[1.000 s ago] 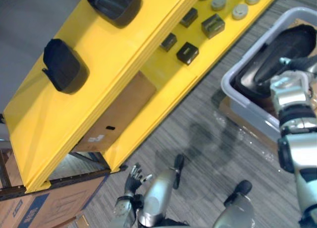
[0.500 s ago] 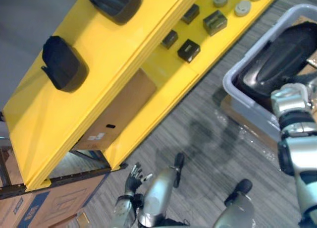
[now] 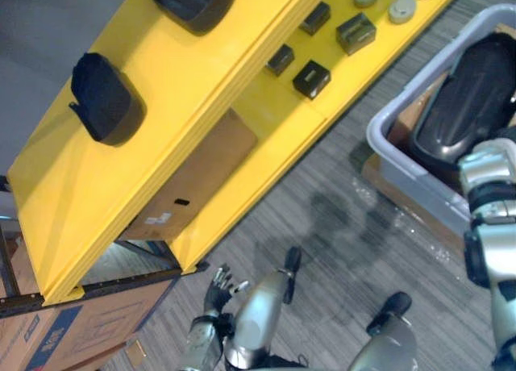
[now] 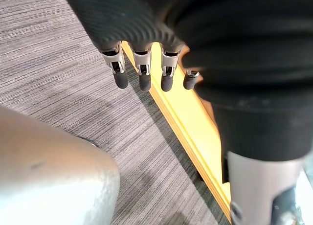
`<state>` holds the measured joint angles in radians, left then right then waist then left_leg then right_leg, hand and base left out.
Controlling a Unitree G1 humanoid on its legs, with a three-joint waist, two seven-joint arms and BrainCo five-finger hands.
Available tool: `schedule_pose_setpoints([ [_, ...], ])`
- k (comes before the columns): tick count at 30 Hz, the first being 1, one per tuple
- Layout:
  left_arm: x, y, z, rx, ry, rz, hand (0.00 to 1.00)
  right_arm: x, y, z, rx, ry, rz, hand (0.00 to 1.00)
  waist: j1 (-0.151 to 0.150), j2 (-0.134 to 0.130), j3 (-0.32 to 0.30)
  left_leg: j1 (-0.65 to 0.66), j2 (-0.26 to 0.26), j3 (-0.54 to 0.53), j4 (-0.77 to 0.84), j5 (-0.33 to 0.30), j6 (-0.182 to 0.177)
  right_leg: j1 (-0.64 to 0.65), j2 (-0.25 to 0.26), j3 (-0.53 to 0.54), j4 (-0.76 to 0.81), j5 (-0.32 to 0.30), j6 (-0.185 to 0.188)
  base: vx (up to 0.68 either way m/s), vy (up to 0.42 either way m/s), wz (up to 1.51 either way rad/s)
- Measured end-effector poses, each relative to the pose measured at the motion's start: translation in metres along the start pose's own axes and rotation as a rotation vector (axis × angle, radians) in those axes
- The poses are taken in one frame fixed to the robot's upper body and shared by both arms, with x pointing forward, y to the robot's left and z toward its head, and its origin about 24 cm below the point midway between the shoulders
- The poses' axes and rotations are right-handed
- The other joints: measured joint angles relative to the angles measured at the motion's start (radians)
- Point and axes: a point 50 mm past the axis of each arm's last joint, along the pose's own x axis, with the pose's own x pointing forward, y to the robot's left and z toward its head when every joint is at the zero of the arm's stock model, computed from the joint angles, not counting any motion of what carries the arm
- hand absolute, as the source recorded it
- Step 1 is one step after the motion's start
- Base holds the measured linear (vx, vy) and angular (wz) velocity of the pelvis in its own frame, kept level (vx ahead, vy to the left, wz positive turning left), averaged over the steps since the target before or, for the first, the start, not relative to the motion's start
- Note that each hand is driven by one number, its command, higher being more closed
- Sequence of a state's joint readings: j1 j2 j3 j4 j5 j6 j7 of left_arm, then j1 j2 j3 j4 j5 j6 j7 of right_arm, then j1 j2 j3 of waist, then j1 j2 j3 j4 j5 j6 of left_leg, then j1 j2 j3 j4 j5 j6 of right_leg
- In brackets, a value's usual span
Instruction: Walk over and take plastic housings, then place them on the shelf
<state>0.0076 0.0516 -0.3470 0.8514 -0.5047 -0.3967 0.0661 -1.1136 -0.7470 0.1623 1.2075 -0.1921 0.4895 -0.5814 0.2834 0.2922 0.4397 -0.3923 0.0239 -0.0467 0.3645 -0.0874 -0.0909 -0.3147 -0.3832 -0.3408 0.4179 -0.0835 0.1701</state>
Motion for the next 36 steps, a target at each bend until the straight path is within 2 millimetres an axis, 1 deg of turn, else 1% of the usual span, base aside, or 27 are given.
schedule_pose_setpoints([
  [2, 0.0, -0.001, -0.001, 0.004, 0.002, -0.005, 0.0, 0.002, -0.003, -0.001, -0.093, -0.018, -0.009, 1.0, 0.001, 0.003, -0.002, 0.0, -0.001, 0.0, 0.0, 0.0, 0.0, 0.0, 0.0, -0.001, 0.001, 0.0, 0.0, 0.0, 0.0, 0.0],
  [4, 0.0, -0.001, 0.0, 0.004, 0.001, -0.006, 0.0, 0.002, -0.003, -0.004, -0.136, -0.017, -0.016, 1.0, 0.002, 0.003, -0.003, 0.0, 0.0, -0.001, 0.0, 0.0, 0.0, 0.001, 0.0, -0.002, 0.002, -0.001, 0.0, 0.0, 0.0, 0.0],
  [6, 0.0, -0.001, 0.0, 0.006, -0.003, -0.005, 0.0, 0.004, -0.005, -0.007, -0.226, -0.017, -0.022, 1.0, 0.002, 0.003, -0.003, 0.0, -0.001, -0.002, 0.001, 0.0, 0.0, 0.002, 0.0, -0.003, 0.002, -0.001, 0.0, 0.0, 0.0, 0.0],
  [10, 0.0, -0.004, 0.004, 0.011, -0.027, -0.014, 0.0, 0.01, -0.016, -0.008, -0.281, -0.015, -0.048, 1.0, 0.0, 0.003, -0.002, -0.004, 0.0, -0.006, 0.009, 0.0, 0.0, 0.007, 0.001, -0.009, 0.002, -0.001, 0.0, -0.01, 0.013, 0.03],
  [12, -0.002, -0.008, 0.008, 0.002, -0.056, -0.03, 0.0, 0.016, -0.028, -0.005, -0.277, -0.017, -0.07, 1.0, -0.011, 0.001, -0.001, -0.005, 0.0, -0.014, 0.014, 0.0, 0.0, 0.019, 0.003, -0.02, -0.004, 0.0, 0.001, -0.02, 0.021, 0.1],
  [15, -0.005, -0.014, 0.018, -0.013, -0.107, -0.051, 0.0, 0.021, -0.037, -0.006, -0.283, -0.029, -0.097, 1.0, -0.025, -0.003, 0.002, 0.005, 0.001, -0.022, 0.013, 0.0, 0.0, 0.041, 0.007, -0.034, -0.018, 0.001, 0.0, -0.01, 0.021, 0.09],
  [18, -0.004, -0.024, 0.046, -0.044, -0.225, -0.094, 0.0, 0.022, -0.039, 0.003, -0.243, -0.099, -0.095, 1.0, -0.045, -0.012, 0.009, 0.023, 0.021, -0.013, 0.009, -0.002, -0.003, 0.061, 0.024, -0.034, -0.034, 0.009, -0.006, 0.0, 0.006, -0.11],
  [19, -0.004, -0.03, 0.06, -0.052, -0.278, -0.115, 0.0, 0.021, -0.038, 0.006, -0.228, -0.124, -0.094, 1.0, -0.057, -0.017, 0.013, 0.032, 0.029, -0.001, 0.007, -0.002, -0.003, 0.07, 0.031, -0.033, -0.039, 0.01, -0.007, 0.01, -0.004, -0.18],
  [21, -0.003, -0.035, 0.08, -0.055, -0.347, -0.139, 0.0, 0.02, -0.039, 0.011, -0.2, -0.15, -0.099, 1.0, -0.062, -0.03, 0.021, 0.057, 0.037, 0.008, -0.008, -0.001, -0.004, 0.076, 0.04, -0.017, -0.046, 0.013, -0.01, 0.01, -0.018, -0.22],
  [22, -0.003, -0.037, 0.101, -0.031, -0.417, -0.147, 0.0, 0.016, -0.039, 0.022, -0.16, -0.204, -0.11, 1.0, -0.084, -0.04, 0.029, 0.067, 0.045, 0.015, -0.01, -0.002, -0.006, 0.086, 0.052, -0.014, -0.054, 0.017, -0.013, 0.01, -0.015, -0.25],
  [25, -0.002, -0.041, 0.136, 0.003, -0.522, -0.172, 0.0, 0.007, -0.033, 0.038, -0.097, -0.268, -0.11, 1.0, -0.119, -0.061, 0.044, 0.087, 0.066, 0.032, -0.016, -0.002, -0.007, 0.107, 0.072, -0.007, -0.085, 0.033, -0.018, 0.01, 0.0, -0.21],
  [26, -0.002, -0.044, 0.154, 0.044, -0.581, -0.182, 0.0, 0.003, -0.032, 0.046, -0.06, -0.296, -0.103, 1.0, -0.133, -0.073, 0.052, 0.098, 0.076, 0.041, -0.021, -0.002, -0.008, 0.114, 0.081, -0.005, -0.098, 0.042, -0.022, 0.0, -0.01, -0.27],
  [27, -0.003, -0.049, 0.171, 0.084, -0.631, -0.201, 0.0, -0.001, -0.031, 0.053, -0.039, -0.321, -0.103, 1.0, -0.137, -0.082, 0.058, 0.105, 0.088, 0.057, -0.023, -0.002, -0.011, 0.116, 0.092, 0.0, -0.113, 0.053, -0.027, 0.0, -0.007, -0.33],
  [28, -0.002, -0.052, 0.179, 0.099, -0.654, -0.213, 0.0, -0.003, -0.03, 0.056, -0.031, -0.33, -0.101, 1.0, -0.139, -0.087, 0.062, 0.111, 0.092, 0.06, -0.025, -0.002, -0.011, 0.118, 0.097, 0.007, -0.119, 0.057, -0.028, -0.01, -0.013, -0.29],
  [29, -0.002, -0.058, 0.196, 0.111, -0.694, -0.231, 0.0, -0.008, -0.025, 0.061, -0.013, -0.347, -0.089, 1.0, -0.153, -0.092, 0.065, 0.118, 0.099, 0.064, -0.026, -0.002, -0.012, 0.129, 0.107, 0.01, -0.134, 0.067, -0.031, -0.01, -0.015, -0.24],
  [30, -0.002, -0.06, 0.211, 0.114, -0.734, -0.237, 0.0, -0.017, -0.02, 0.07, 0.025, -0.374, -0.072, 1.0, -0.164, -0.098, 0.069, 0.128, 0.106, 0.077, -0.032, -0.001, -0.014, 0.136, 0.117, 0.015, -0.151, 0.077, -0.034, -0.02, -0.009, -0.22],
  [31, -0.002, -0.062, 0.217, 0.123, -0.747, -0.241, 0.0, -0.021, -0.017, 0.074, 0.037, -0.388, -0.066, 1.0, -0.168, -0.101, 0.071, 0.135, 0.109, 0.084, -0.04, 0.001, -0.017, 0.139, 0.121, 0.019, -0.158, 0.081, -0.035, -0.02, -0.006, -0.23],
  [33, -0.002, -0.066, 0.242, 0.197, -0.805, -0.25, 0.0, -0.038, -0.009, 0.09, 0.089, -0.456, -0.043, 1.0, -0.188, -0.105, 0.07, 0.15, 0.122, 0.105, -0.051, 0.003, -0.021, 0.143, 0.137, 0.038, -0.181, 0.098, -0.039, -0.03, -0.01, -0.29],
  [34, -0.002, -0.067, 0.247, 0.209, -0.817, -0.253, 0.0, -0.042, -0.008, 0.094, 0.106, -0.481, -0.041, 1.0, -0.189, -0.107, 0.069, 0.153, 0.126, 0.113, -0.053, 0.004, -0.022, 0.142, 0.145, 0.044, -0.189, 0.103, -0.041, -0.02, -0.033, -0.33],
  [35, -0.002, -0.07, 0.26, 0.237, -0.835, -0.257, 0.0, -0.051, -0.007, 0.101, 0.133, -0.539, -0.044, 1.0, -0.198, -0.112, 0.069, 0.163, 0.132, 0.121, -0.063, 0.008, -0.027, 0.146, 0.155, 0.051, -0.204, 0.113, -0.044, -0.01, -0.034, -0.32],
  [36, -0.002, -0.072, 0.274, 0.255, -0.864, -0.254, 0.0, -0.063, -0.005, 0.11, 0.158, -0.6, -0.049, 1.0, -0.209, -0.128, 0.068, 0.175, 0.139, 0.136, -0.078, 0.014, -0.035, 0.147, 0.162, 0.061, -0.214, 0.121, -0.048, -0.01, -0.032, -0.32],
])
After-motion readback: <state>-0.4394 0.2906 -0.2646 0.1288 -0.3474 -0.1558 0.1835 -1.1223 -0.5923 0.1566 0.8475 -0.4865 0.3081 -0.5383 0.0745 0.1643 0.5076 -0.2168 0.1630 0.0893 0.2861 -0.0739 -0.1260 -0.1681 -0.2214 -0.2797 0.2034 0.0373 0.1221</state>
